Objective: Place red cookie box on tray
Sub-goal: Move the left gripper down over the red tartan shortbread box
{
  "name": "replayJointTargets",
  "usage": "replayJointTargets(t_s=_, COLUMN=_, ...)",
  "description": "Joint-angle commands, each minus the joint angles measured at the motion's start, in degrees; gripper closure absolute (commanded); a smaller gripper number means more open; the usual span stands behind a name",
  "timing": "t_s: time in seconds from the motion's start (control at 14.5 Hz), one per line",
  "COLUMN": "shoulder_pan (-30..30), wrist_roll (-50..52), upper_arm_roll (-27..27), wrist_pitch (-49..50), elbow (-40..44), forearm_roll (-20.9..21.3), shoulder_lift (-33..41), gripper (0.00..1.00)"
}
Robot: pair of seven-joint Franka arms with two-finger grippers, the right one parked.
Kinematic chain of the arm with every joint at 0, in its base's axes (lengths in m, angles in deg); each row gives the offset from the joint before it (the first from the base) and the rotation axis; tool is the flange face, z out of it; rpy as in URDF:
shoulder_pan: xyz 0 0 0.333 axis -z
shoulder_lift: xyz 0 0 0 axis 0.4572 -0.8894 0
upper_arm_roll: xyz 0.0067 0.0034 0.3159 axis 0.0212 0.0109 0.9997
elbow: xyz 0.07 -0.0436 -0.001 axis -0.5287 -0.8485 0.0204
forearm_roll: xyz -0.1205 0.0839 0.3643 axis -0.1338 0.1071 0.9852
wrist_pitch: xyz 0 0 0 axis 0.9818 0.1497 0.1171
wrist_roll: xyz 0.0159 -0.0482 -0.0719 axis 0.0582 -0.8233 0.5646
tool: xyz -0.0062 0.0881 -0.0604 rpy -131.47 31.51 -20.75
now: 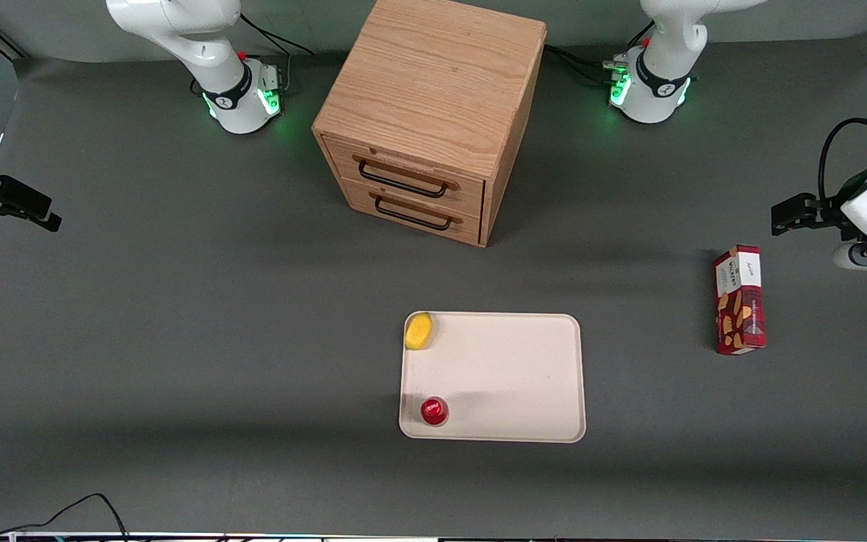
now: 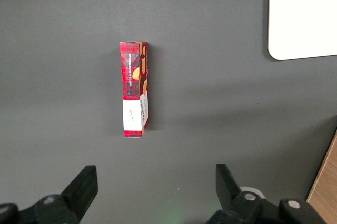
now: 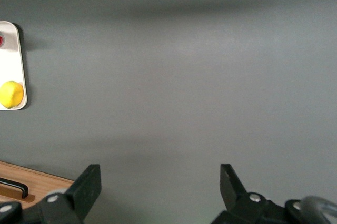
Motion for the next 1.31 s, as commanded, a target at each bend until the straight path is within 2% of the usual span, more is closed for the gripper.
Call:
replayJointTargets(t_s=0.0, shoulder_pan=-0.4, wrist_roll=0.8, upper_arm_roll=0.0, wrist_pitch=2.1, elbow=1.3, forearm_roll=0.0, shoulder_lift=0.2, gripper=0.0)
replayJointTargets(t_s=0.28, shoulder_pan=-0.7, wrist_roll=1.2, upper_arm_roll=0.5, wrist_pitch=2.6, elbow=1.1, forearm_roll=0.0, shoulder_lift=0.2, gripper=0.0)
replayJointTargets(t_s=0.34, shoulder_pan=-0.7, wrist_roll=0.0, upper_arm_roll=2.6, wrist_pitch=3.5, elbow=0.9, forearm_roll=0.0, shoulder_lift=0.3, gripper=0.0)
replayJointTargets(t_s=0.48, shoulder_pan=-0.7, wrist_roll=-7.3, upper_arm_roll=4.3, wrist_pitch=2.3, elbow=-0.4, forearm_roll=0.5, shoulder_lift=-0.2, gripper=0.0)
replayJointTargets(t_s=0.62, shoulder_pan=-0.7, wrist_roll=-10.0, upper_arm_roll=6.1, wrist_pitch=-1.3, elbow=-3.7, forearm_roll=0.4, shoulder_lift=-0.9, gripper=0.0)
replayJointTargets(t_s=0.97, shoulder_pan=-1.0, wrist_roll=-15.1, upper_arm_roll=8.3, wrist_pitch=-24.2, elbow=-22.7, forearm_roll=-0.4, shoulder_lift=-2.0, gripper=0.0)
replayJointTargets(t_s=1.24, shoulder_pan=-1.0, wrist_roll=-16.3, upper_arm_roll=8.3, wrist_pitch=-42.5, elbow=-30.1, forearm_roll=-0.4, shoulder_lift=-9.4, gripper=0.0)
